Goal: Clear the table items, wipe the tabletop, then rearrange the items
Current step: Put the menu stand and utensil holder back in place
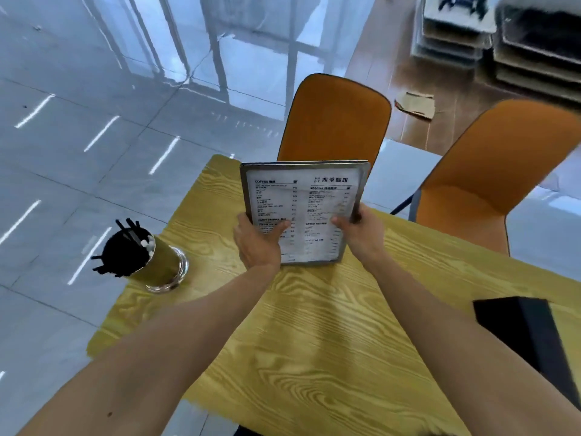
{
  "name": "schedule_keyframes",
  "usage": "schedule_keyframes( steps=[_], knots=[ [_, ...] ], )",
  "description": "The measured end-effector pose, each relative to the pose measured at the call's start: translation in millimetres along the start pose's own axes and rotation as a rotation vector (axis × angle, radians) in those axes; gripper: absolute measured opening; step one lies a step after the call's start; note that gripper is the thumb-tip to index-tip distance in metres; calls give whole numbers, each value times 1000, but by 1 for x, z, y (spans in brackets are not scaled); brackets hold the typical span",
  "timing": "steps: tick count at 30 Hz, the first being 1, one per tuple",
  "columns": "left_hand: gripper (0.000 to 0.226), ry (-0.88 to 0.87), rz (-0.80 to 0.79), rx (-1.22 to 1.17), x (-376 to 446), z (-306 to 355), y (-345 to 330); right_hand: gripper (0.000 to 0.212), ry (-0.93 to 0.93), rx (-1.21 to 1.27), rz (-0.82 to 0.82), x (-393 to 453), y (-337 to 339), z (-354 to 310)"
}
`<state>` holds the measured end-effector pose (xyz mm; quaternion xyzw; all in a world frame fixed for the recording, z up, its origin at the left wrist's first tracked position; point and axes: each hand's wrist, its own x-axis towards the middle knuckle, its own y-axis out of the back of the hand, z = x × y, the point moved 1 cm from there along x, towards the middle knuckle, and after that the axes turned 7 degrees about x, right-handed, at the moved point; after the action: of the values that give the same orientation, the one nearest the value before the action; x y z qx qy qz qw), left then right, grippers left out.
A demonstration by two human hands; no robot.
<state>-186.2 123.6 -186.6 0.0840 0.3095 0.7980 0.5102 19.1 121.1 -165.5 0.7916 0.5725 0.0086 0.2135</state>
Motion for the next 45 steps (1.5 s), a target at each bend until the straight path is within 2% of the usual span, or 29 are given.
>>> schedule_keyframes(
  steps=[8,15,27,45],
  knots=[
    [75,-106,-182,22,-102,20,-59,29,-80,129,187,-67,116,58],
    [74,-192,-289,21,-155,25,-93,29,-118,128,322,-102,174,98],
    [70,-266,-360,106,-192,27,-115,32,-153,157,400,-132,204,127],
    [75,-328,-379,210,-195,17,-106,32,-132,90,360,-134,203,139]
  ],
)
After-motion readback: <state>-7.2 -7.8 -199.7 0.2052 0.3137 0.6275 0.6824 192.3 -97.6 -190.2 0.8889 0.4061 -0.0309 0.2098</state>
